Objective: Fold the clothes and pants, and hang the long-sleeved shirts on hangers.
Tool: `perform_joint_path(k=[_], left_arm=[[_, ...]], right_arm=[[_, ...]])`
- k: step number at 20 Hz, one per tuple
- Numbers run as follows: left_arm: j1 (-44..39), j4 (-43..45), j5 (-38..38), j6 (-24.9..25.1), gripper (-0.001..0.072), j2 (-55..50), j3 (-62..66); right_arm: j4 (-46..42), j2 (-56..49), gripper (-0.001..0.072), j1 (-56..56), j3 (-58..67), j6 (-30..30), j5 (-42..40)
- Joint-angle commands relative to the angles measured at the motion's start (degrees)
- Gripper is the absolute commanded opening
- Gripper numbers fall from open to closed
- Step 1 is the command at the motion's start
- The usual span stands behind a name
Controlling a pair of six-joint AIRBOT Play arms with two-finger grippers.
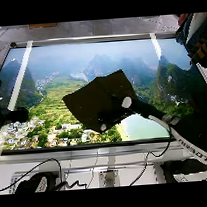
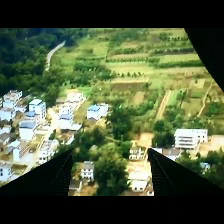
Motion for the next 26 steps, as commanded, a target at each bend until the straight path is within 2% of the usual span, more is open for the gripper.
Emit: perform_joint_path(k=[1, 5, 7, 13, 19, 20, 21, 22, 26], left_arm=[[0.04, -7.87, 0.76, 0.04, 0.0529, -0.72, -0.02], [-0.07, -19.89, -1.33, 0.33, 0.0529, -6.34, -0.09], [-0.07, -24.39, -3.96, 3.80, 0.0529, -10.64, -0.92], [-0.70, -44.26, -2.34, 14.05, 0.0528, -18.47, -15.21], [-6.03, -44.37, 5.99, 15.47, 0.0534, -20.06, -26.99], [-7.32, -44.37, 7.04, 15.47, 0.0567, -20.87, -27.43], [-8.48, -44.46, 8.59, 15.41, 0.0664, -21.70, -27.45], [-9.53, -45.57, 10.93, 15.06, 0.0707, -22.60, -27.45], [-12.46, -55.39, 20.65, 15.10, 0.0699, -26.43, -27.45]], right_arm=[[-15.63, 4.98, 0.0024, -4.70, 0.52, -4.39, 12.15], [-15.39, 16.50, 0.0024, -5.09, -8.92, -8.81, 11.52], [-15.67, 22.29, 0.0024, -5.09, -14.45, -10.23, 10.99], [-16.33, 33.38, 0.0025, -5.16, -23.58, -11.58, 11.56], [-15.21, 34.38, 0.0025, -5.16, -23.76, -11.56, 12.00], [-15.19, 34.38, 0.0025, -5.16, -23.76, -11.56, 12.04], [-15.21, 34.38, 0.0025, -5.16, -23.76, -11.56, 12.02], [-15.17, 34.38, 0.0025, -5.16, -23.76, -11.56, 12.04], [-12.81, 34.38, 0.0025, -5.16, -23.76, -11.56, 12.17]])
